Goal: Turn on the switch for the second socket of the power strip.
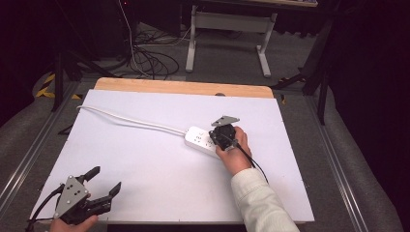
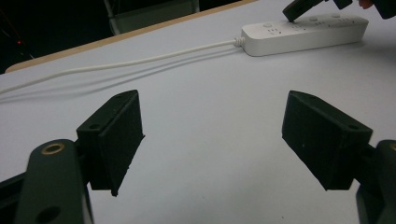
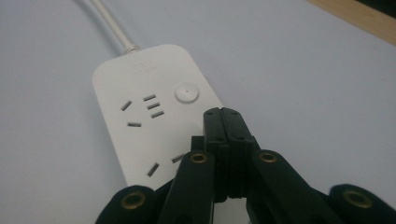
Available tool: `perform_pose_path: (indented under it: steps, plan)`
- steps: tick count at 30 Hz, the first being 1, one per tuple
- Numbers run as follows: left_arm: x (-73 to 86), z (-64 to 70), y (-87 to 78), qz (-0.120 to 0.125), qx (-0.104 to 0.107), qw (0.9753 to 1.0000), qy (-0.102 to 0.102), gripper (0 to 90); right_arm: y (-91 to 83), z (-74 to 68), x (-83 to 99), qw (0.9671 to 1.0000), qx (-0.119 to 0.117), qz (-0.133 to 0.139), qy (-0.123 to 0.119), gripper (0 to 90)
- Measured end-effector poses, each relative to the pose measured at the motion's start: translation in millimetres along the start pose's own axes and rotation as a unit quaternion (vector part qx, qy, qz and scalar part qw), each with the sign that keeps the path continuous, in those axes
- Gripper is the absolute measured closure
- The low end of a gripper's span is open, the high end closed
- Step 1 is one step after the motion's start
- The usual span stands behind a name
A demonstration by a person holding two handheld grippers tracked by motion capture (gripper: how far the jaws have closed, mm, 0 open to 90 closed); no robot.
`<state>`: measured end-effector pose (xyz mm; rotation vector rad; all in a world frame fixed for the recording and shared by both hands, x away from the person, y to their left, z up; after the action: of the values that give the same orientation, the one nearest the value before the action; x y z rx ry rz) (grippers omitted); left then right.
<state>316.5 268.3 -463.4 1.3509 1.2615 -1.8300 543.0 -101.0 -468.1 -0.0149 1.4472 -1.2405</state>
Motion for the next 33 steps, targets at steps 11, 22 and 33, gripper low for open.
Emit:
perform_pose_path:
  steps: [11, 22, 33]
  plan:
    - [0.0, 0.1, 0.1, 0.000, 0.001, 1.0000, 0.000, 20.8, -28.1, -1.3, -18.4, 0.9985, 0.001, 0.053, -0.008, 87.8]
    - [0.1, -0.9, 1.2, -0.001, 0.001, 1.0000, -0.001, 20.8, -43.9, 2.1, -21.2, 0.9973, -0.006, 0.073, -0.004, 86.6]
    - [0.0, -0.9, 0.8, -0.001, 0.000, 1.0000, 0.000, 20.8, -59.9, 3.3, -21.9, 0.9951, -0.011, 0.098, -0.012, 64.2]
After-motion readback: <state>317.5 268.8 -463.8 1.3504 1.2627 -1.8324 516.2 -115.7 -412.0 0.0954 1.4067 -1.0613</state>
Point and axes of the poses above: each handheld gripper's, and its own axes: y roughly forward along the jaws, x roughly out of its underside, z roughly to its right, the point moved 2 cm from there along y, roughly forward along the jaws, and after that the axes turned 10 degrees about -y, right-handed, at the moved point
